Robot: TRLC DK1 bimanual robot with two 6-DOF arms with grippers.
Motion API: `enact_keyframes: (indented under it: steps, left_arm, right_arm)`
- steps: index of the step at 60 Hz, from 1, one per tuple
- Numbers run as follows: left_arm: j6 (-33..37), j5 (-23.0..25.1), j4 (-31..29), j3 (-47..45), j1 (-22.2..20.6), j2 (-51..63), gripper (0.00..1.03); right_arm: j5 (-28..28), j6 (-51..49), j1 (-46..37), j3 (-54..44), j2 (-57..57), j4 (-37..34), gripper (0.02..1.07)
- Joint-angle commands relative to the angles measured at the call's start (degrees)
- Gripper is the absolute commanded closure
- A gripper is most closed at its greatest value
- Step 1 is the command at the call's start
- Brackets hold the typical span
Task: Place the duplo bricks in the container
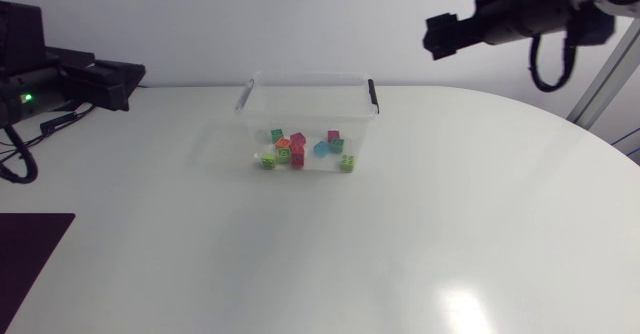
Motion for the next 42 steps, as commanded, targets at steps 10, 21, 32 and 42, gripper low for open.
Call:
enact_keyframes:
  steps: [10, 21, 32, 42]
  left_arm:
    - [3.3, -2.1, 0.4, -8.6, 3.5, -10.5, 0.05]
    - [4.1, -4.9, 0.9, -13.7, 3.6, -18.0, 0.05]
    - [4.7, -6.5, 1.2, -17.9, 3.8, -24.9, 0.05]
    - [5.8, -8.0, 2.1, -22.1, 3.9, -31.0, 0.05]
  right_arm:
    - [0.3, -0.6, -8.0, -15.2, -15.1, 2.9, 0.07]
    - [-0.1, -2.2, -14.1, -25.2, -25.4, 5.1, 0.07]
    - [-2.0, -4.4, -19.6, -34.1, -35.8, 6.3, 0.07]
    - [-2.8, -5.6, -21.6, -40.3, -43.7, 6.6, 0.07]
